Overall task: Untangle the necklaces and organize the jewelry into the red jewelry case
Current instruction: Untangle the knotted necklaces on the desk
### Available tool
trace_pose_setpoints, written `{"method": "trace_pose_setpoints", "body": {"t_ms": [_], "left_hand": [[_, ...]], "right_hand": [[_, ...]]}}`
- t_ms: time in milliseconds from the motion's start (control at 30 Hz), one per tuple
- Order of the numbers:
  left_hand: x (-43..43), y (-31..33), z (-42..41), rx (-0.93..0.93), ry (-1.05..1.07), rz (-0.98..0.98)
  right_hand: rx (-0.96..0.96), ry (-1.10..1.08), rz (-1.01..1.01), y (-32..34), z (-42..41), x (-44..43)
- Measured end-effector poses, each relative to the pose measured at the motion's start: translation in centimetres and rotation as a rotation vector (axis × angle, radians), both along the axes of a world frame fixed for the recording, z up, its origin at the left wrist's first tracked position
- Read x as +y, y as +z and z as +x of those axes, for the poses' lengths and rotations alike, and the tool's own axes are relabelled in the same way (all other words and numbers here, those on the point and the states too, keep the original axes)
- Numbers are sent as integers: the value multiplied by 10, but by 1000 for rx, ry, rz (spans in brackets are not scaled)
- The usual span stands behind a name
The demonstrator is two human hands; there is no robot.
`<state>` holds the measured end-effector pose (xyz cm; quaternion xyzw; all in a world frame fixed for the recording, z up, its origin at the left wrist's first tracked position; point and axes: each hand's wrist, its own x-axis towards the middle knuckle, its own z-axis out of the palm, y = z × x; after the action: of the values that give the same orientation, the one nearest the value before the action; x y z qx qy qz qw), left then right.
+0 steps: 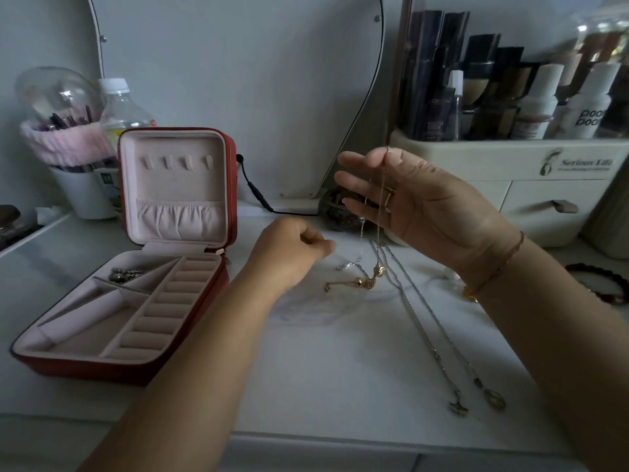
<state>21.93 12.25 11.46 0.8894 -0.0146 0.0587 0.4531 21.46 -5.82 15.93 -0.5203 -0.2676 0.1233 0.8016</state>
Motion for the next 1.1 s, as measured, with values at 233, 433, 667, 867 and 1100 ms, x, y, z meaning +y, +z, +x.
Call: {"method": "trace_pose_setpoints", "body": {"t_ms": [233,433,667,867,1100], "left_hand": [[-16,6,-13,-1,-328,-104],[-26,-3,-12,-8,-362,-115],[-28,-8,-9,-31,-361,-114],[-30,-11,-8,-34,-380,-58],[-24,3,-12,-46,-372,-170]], "right_hand": [[-66,-38,-6,1,0,-1],[-62,-41,5,1,0,-1],[-54,-40,9,1,0,-1],[-40,-38,9,1,0,-1],[-11,-153,-78,1,-1,1]]}}
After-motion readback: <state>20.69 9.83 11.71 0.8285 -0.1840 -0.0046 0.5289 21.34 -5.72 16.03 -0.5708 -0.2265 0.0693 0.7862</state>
